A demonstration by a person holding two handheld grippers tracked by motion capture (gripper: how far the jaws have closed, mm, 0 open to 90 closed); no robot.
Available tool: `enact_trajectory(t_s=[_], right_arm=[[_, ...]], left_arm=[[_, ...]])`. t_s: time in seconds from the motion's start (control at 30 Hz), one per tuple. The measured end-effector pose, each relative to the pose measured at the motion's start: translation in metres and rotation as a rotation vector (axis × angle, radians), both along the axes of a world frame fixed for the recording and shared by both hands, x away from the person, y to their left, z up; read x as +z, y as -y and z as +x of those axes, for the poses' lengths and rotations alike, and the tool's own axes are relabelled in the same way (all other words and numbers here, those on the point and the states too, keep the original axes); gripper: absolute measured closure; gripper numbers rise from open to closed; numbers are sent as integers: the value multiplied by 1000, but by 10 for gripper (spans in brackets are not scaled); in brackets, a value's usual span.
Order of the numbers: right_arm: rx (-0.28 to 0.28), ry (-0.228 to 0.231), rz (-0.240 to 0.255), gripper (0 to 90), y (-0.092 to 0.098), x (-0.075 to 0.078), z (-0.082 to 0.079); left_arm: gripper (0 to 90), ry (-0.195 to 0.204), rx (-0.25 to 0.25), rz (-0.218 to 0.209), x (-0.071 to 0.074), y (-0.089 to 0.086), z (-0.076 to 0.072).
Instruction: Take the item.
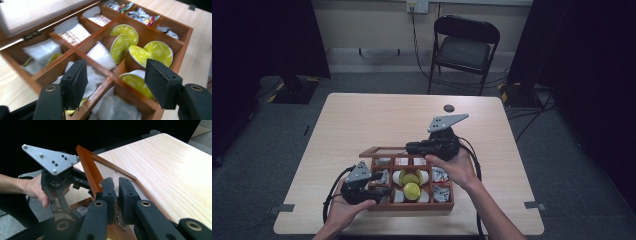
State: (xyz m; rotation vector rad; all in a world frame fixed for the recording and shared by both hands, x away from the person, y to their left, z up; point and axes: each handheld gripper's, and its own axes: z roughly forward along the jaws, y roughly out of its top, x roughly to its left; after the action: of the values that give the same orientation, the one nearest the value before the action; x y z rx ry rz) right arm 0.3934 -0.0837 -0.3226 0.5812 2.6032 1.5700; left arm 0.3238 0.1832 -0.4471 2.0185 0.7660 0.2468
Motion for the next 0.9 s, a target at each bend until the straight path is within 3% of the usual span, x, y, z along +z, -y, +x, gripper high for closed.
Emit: enact_trajectory(t_s=[0.37,0.47,0.73,0.9], right_arm=[[6,-6,-2,838,0,0,1],[7,-5,-2,838,0,0,1],[5,-4,-5,824,0,0,2],[1,-4,-6,810,0,0,1]], left_arm=[[379,-18,-62,12,-2,31,5],[399,-21,-95,40,-3,38,4],[400,-34,-95,37,-2,50,11],[400,-42,-116,58,-5,59,10]])
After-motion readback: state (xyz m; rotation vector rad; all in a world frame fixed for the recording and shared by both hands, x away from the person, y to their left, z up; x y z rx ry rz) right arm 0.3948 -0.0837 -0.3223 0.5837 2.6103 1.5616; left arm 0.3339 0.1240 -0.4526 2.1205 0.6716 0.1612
